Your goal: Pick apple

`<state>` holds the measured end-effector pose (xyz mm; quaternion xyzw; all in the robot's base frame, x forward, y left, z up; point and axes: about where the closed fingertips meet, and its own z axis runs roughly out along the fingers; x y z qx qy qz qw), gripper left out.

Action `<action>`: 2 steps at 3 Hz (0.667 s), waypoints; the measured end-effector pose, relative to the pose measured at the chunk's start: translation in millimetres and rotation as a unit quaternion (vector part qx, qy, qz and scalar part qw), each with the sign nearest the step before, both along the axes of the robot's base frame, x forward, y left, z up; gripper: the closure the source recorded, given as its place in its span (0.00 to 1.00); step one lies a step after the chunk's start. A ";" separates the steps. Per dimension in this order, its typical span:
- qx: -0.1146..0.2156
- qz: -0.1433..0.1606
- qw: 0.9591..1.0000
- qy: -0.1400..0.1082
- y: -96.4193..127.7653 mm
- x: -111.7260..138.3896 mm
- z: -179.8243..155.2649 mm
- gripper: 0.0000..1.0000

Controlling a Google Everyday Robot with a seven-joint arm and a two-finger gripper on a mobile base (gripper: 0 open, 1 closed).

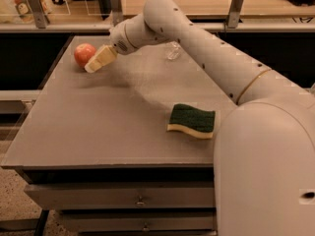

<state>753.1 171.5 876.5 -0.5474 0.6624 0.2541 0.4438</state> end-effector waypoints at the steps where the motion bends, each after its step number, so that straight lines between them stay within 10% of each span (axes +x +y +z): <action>1: -0.001 0.007 1.000 0.006 18.8 6.6 -12.0 0.00; 2: -0.007 0.015 1.000 0.012 34.2 11.2 -22.8 0.00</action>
Offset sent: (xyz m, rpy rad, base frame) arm 0.0192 0.0471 -0.0318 -0.0262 0.0293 0.0382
